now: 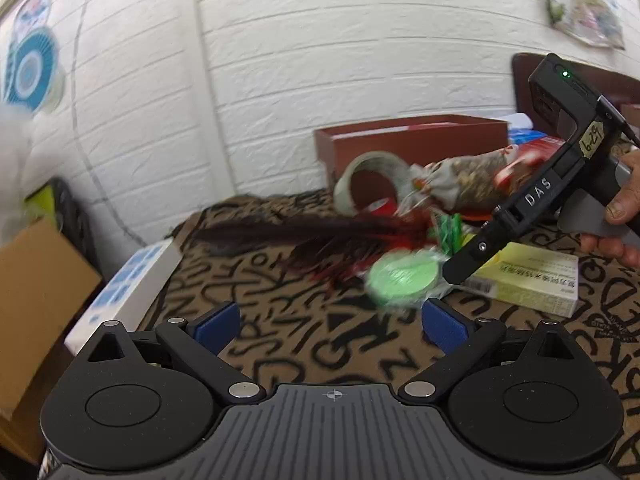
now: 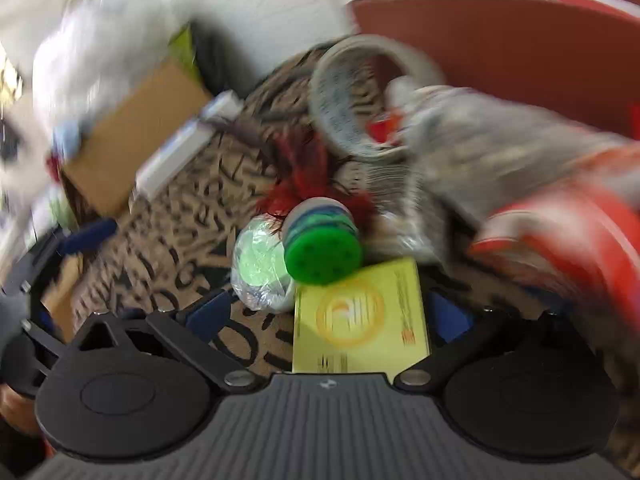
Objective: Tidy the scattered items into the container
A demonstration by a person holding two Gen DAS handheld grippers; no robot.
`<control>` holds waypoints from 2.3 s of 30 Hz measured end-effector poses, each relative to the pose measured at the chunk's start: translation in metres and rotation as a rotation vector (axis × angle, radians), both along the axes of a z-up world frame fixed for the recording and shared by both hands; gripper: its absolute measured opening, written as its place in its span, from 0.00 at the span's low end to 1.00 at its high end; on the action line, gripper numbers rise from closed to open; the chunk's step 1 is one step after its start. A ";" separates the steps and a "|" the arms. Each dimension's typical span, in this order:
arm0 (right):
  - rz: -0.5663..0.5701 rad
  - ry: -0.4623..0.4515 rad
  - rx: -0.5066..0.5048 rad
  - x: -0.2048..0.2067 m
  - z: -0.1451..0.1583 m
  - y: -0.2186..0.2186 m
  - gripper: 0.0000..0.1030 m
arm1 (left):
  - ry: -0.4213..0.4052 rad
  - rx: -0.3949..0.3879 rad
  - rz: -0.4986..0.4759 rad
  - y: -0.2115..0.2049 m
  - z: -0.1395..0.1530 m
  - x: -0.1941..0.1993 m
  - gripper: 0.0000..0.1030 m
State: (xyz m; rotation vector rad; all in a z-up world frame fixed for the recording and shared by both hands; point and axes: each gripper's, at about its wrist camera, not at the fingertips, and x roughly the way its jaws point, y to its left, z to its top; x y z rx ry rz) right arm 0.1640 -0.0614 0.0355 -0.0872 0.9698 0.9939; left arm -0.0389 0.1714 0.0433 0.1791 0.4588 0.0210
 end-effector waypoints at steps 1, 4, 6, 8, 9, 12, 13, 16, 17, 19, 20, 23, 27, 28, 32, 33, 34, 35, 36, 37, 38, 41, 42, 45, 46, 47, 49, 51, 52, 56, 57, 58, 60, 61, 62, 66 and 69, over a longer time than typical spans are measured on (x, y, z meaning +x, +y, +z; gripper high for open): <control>0.062 -0.029 -0.029 -0.004 0.003 0.010 1.00 | 0.003 -0.007 0.011 0.004 0.000 -0.003 0.99; 0.343 -0.072 -0.089 -0.033 0.004 0.028 0.98 | 0.007 -0.005 0.001 0.009 0.000 -0.011 0.99; 0.492 -0.170 -0.152 -0.064 0.003 0.029 0.95 | 0.008 0.003 -0.029 0.007 0.001 -0.013 0.99; 0.573 -0.240 -0.153 -0.086 0.006 0.015 0.89 | -0.006 0.008 -0.100 0.001 0.002 -0.013 0.99; 0.577 -0.249 -0.125 -0.091 0.011 0.003 0.89 | -0.018 0.015 -0.145 -0.006 0.003 -0.012 0.99; 0.427 -0.280 -0.056 -0.101 0.024 -0.042 0.90 | -0.049 0.071 -0.326 -0.028 0.003 -0.005 0.99; 0.376 -0.287 -0.044 -0.105 0.027 -0.056 0.92 | -0.052 0.090 -0.380 -0.034 0.002 0.000 1.00; 0.254 -0.325 -0.038 -0.121 0.028 -0.089 0.95 | -0.030 0.102 -0.521 -0.045 -0.002 0.019 1.00; 0.234 -0.329 -0.028 -0.126 0.027 -0.096 0.95 | -0.015 0.071 -0.571 -0.044 -0.003 0.025 1.00; 0.209 -0.336 -0.024 -0.133 0.022 -0.105 0.95 | 0.033 0.016 -0.690 -0.040 -0.007 0.034 1.00; 0.210 -0.338 -0.022 -0.132 0.021 -0.107 0.95 | 0.050 0.019 -0.737 -0.041 -0.009 0.037 1.00; 0.226 -0.319 -0.037 -0.127 0.010 -0.104 0.96 | 0.098 0.052 -0.828 -0.045 -0.016 0.047 1.00; 0.267 -0.278 -0.006 -0.117 0.003 -0.096 0.96 | 0.137 0.059 -0.922 -0.043 -0.015 0.062 1.00; 0.287 -0.284 -0.015 -0.116 0.001 -0.090 0.96 | 0.156 0.067 -0.946 -0.044 -0.015 0.064 1.00; 0.351 -0.293 -0.026 -0.110 -0.003 -0.077 0.96 | 0.218 0.172 -1.045 -0.050 -0.017 0.058 1.00; 0.364 -0.292 -0.025 -0.108 -0.003 -0.075 0.95 | 0.236 0.231 -1.057 -0.055 -0.022 0.058 0.98; 0.377 -0.292 -0.026 -0.108 -0.004 -0.074 0.95 | 0.232 0.267 -1.064 -0.059 -0.026 0.058 0.99; 0.391 -0.293 -0.028 -0.107 -0.005 -0.072 0.93 | 0.205 0.258 -1.078 -0.060 -0.026 0.060 0.99; 0.399 -0.293 -0.031 -0.107 -0.005 -0.070 0.92 | 0.194 0.258 -1.084 -0.062 -0.027 0.062 0.99; 0.408 -0.282 -0.037 -0.106 -0.007 -0.069 0.89 | 0.195 0.265 -1.088 -0.065 -0.029 0.064 0.99; 0.413 -0.282 -0.049 -0.106 -0.008 -0.068 0.85 | 0.193 0.265 -1.091 -0.067 -0.032 0.066 0.99; 0.404 -0.281 -0.063 -0.105 -0.002 -0.070 0.73 | 0.247 0.187 -1.079 -0.069 -0.033 0.074 0.88; 0.398 -0.274 -0.069 -0.103 0.000 -0.071 0.73 | 0.284 0.131 -1.065 -0.068 -0.033 0.079 0.88; 0.408 -0.287 -0.077 -0.108 0.001 -0.073 0.73 | 0.269 0.129 -1.041 -0.070 -0.033 0.072 0.88; 0.408 -0.296 -0.075 -0.110 0.002 -0.074 0.73 | 0.274 0.122 -1.033 -0.070 -0.031 0.071 0.88; 0.409 -0.297 -0.073 -0.111 0.003 -0.075 0.73 | 0.282 0.111 -1.032 -0.070 -0.030 0.070 0.87; 0.423 -0.303 -0.076 -0.114 0.006 -0.077 0.73 | 0.289 0.093 -1.030 -0.070 -0.029 0.069 0.87; 0.426 -0.323 -0.082 -0.114 0.009 -0.077 0.73 | 0.277 0.114 -1.016 -0.075 -0.025 0.066 0.87; 0.432 -0.328 -0.086 -0.114 0.012 -0.079 0.73 | 0.267 0.132 -1.013 -0.078 -0.021 0.064 0.87; 0.439 -0.371 -0.084 -0.110 0.028 -0.084 0.73 | 0.233 0.206 -1.012 -0.090 0.003 0.068 0.85; 0.440 -0.390 -0.083 -0.106 0.035 -0.086 0.73 | 0.225 0.224 -1.011 -0.094 0.012 0.071 0.84; 0.441 -0.404 -0.084 -0.101 0.043 -0.087 0.73 | 0.216 0.246 -1.007 -0.098 0.021 0.078 0.84; 0.442 -0.449 -0.094 -0.087 0.058 -0.088 0.73 | 0.199 0.286 -0.995 -0.104 0.039 0.095 0.84; 0.442 -0.464 -0.097 -0.077 0.067 -0.089 0.73 | 0.190 0.302 -0.987 -0.107 0.048 0.105 0.84; 0.441 -0.479 -0.098 -0.065 0.075 -0.090 0.73 | 0.183 0.317 -0.978 -0.110 0.056 0.115 0.84; 0.437 -0.533 -0.120 -0.015 0.102 -0.089 0.73 | 0.174 0.384 -0.954 -0.122 0.082 0.165 0.83; 0.423 -0.567 -0.147 0.025 0.117 -0.086 0.73 | 0.177 0.446 -0.931 -0.131 0.098 0.207 0.83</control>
